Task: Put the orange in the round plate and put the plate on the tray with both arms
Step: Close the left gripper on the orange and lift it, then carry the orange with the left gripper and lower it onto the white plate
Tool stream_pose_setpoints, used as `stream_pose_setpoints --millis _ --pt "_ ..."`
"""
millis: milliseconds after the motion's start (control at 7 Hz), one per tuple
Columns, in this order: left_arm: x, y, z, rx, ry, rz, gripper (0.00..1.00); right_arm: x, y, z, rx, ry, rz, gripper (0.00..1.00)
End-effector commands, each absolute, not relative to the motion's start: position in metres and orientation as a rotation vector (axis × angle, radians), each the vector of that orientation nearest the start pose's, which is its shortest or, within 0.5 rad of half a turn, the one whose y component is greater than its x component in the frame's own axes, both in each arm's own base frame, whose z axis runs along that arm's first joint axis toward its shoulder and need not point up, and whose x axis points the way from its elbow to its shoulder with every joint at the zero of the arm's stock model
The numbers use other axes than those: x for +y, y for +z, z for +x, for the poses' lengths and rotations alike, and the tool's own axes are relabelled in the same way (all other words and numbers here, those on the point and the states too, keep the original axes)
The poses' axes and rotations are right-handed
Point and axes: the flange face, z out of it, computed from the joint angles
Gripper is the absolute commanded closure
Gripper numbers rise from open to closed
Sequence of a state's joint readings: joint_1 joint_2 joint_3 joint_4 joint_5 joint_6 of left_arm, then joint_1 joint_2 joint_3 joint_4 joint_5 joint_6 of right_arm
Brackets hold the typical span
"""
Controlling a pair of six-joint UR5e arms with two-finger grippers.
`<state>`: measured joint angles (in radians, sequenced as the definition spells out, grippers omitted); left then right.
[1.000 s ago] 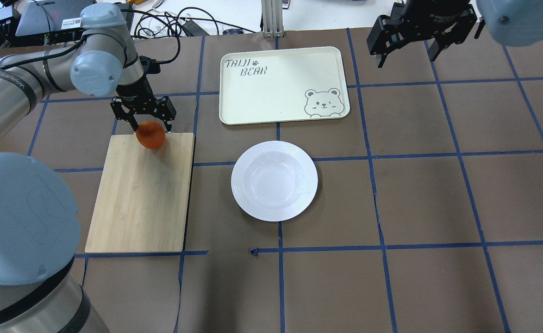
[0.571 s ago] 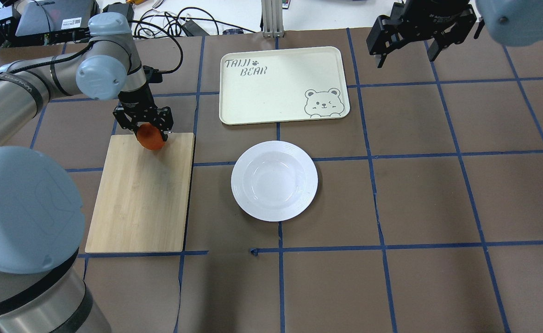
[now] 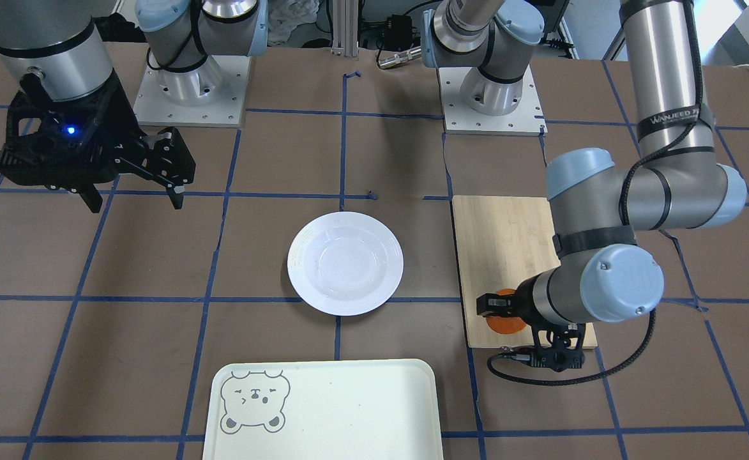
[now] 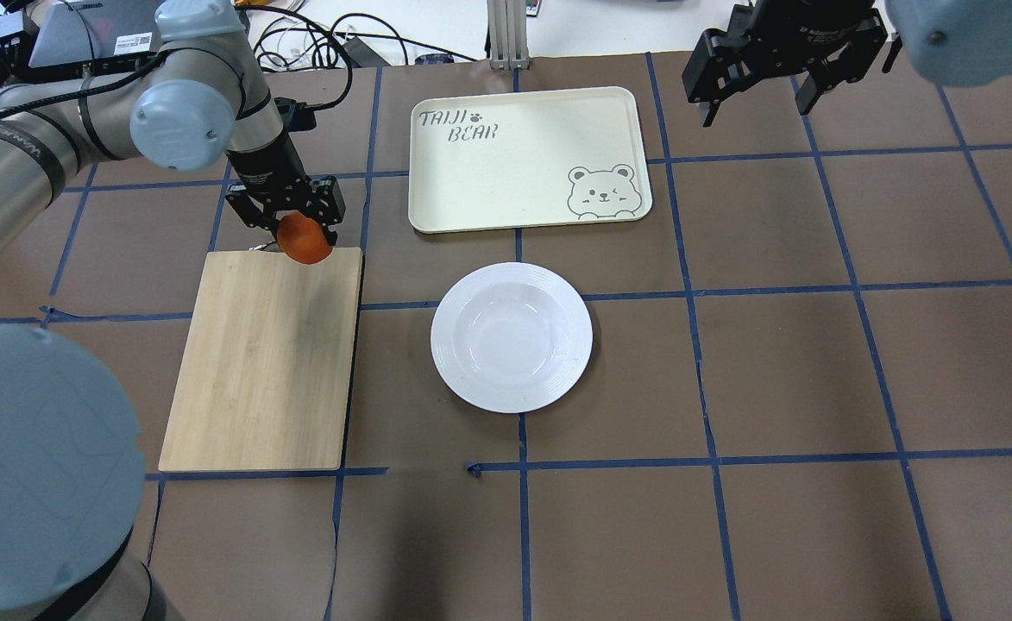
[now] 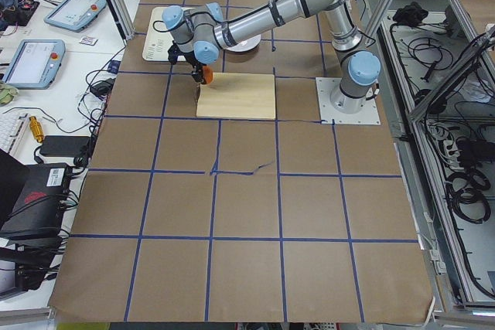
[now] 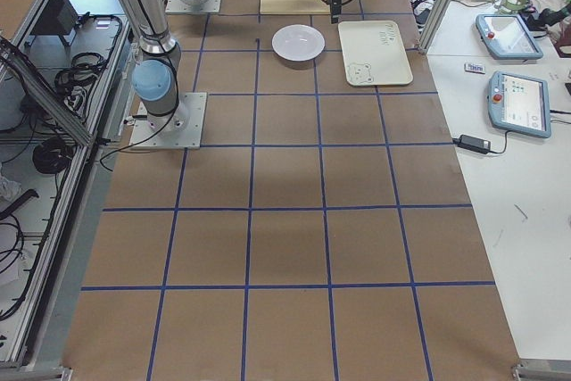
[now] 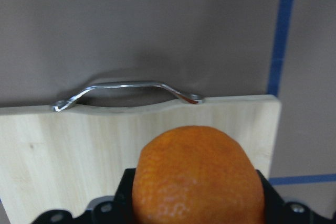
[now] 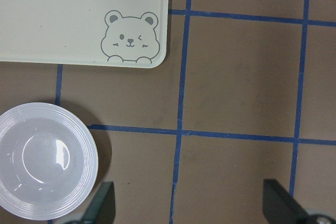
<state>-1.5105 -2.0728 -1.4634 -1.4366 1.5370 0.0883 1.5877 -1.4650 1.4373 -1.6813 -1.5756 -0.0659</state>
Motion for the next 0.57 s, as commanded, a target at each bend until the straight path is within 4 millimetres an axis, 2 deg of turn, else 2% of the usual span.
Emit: stream_pose_setpoints --millis 0,143,286,429 --pt "-0.604 0.286 -0.205 3.185 0.435 -0.046 1.0 -0.547 0.511 0.142 3.139 -0.217 -0.127 0.0" --pt "-0.582 0.287 -0.26 3.153 0.424 -0.102 1.0 -0.547 0.511 0.142 3.139 -0.217 -0.127 0.0" --pt "-0.559 0.274 -0.309 3.124 0.447 -0.095 1.0 -0.547 0.511 0.141 3.141 -0.217 -0.125 0.0" --pt "-0.555 0.259 -0.332 3.126 0.405 -0.143 1.0 -0.548 0.511 0.139 3.142 -0.217 -0.12 0.0"
